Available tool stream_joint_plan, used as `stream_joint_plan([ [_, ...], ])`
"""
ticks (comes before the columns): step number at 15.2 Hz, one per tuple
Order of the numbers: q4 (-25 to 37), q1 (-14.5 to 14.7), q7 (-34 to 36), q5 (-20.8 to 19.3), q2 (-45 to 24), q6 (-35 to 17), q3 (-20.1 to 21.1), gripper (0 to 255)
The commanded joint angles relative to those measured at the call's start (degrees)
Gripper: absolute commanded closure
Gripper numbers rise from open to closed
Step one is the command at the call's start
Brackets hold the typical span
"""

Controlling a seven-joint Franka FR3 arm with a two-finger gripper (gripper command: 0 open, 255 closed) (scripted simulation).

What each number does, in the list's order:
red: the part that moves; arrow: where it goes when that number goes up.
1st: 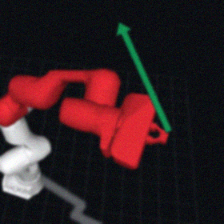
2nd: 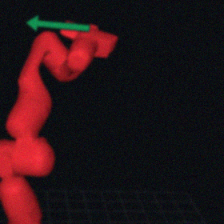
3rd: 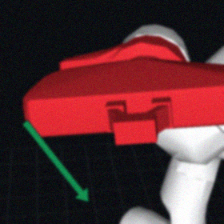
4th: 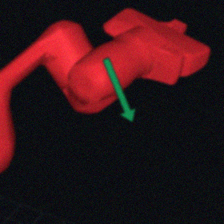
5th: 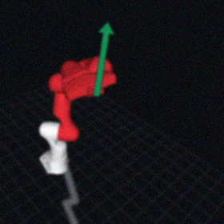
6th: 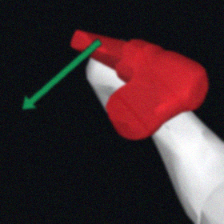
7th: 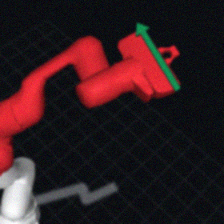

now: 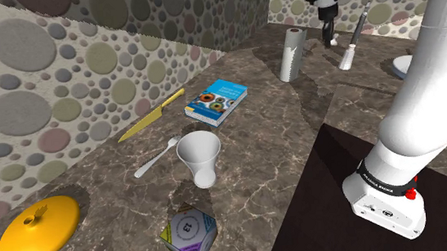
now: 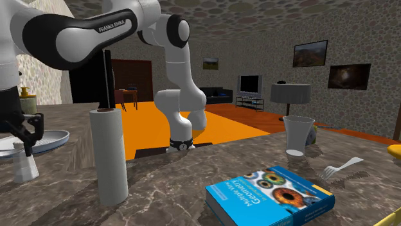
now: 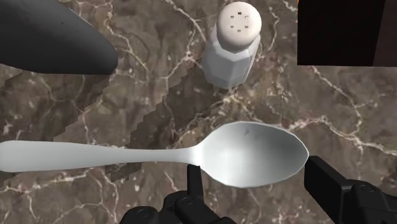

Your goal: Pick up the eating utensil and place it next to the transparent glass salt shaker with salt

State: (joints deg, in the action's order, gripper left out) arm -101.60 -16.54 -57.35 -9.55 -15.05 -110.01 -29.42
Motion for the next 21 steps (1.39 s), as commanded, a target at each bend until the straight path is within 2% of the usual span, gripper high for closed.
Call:
stream_joint_plan([
  [1,-1.1,-0.1,0.2,0.1,-0.5,-1.5,0.1,255],
  [15,-6.2,-0.9,1.1,1.7,-5.1,-10.8,0.8,255],
  [21,-6.2,-0.9,1.1,1.7,-5.1,-10.8,0.8,255],
])
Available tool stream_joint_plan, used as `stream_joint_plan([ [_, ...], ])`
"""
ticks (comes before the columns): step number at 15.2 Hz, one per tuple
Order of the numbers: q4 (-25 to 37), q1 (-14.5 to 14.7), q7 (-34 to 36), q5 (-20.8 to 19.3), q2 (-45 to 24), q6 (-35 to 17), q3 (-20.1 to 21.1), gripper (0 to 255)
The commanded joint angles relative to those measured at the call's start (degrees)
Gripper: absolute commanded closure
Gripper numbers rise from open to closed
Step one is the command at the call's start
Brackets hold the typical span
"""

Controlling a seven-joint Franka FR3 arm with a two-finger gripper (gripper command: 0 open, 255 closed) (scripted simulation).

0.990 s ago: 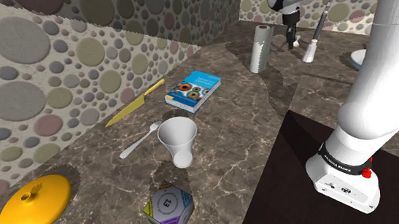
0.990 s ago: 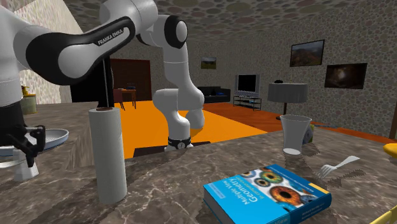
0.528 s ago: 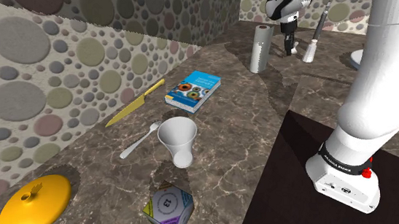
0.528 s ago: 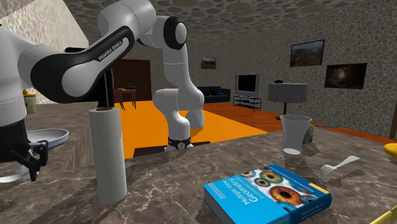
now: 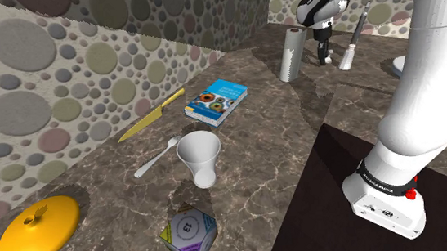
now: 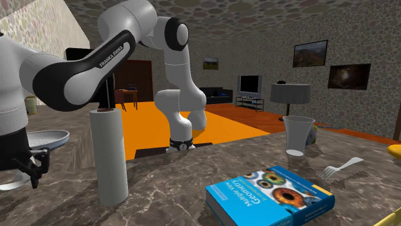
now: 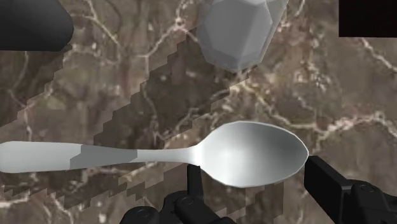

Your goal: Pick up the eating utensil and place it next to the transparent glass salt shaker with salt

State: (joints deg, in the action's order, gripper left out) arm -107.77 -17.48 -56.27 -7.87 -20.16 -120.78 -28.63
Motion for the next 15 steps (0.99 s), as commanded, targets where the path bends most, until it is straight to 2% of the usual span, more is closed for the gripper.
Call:
stream_joint_plan([
  [1,0.0,0.0,0.0,0.0,0.0,0.0,0.0,255],
  [2,0.0,0.0,0.0,0.0,0.0,0.0,0.0,255],
  [3,0.0,0.0,0.0,0.0,0.0,0.0,0.0,0],
  [8,0.0,0.0,0.0,0.0,0.0,0.0,0.0,0],
  [12,4.2,1.3,0.5,-0.7,2.5,6.7,0.0,0],
  [15,4.2,1.3,0.5,-0.7,2.5,6.7,0.0,0],
])
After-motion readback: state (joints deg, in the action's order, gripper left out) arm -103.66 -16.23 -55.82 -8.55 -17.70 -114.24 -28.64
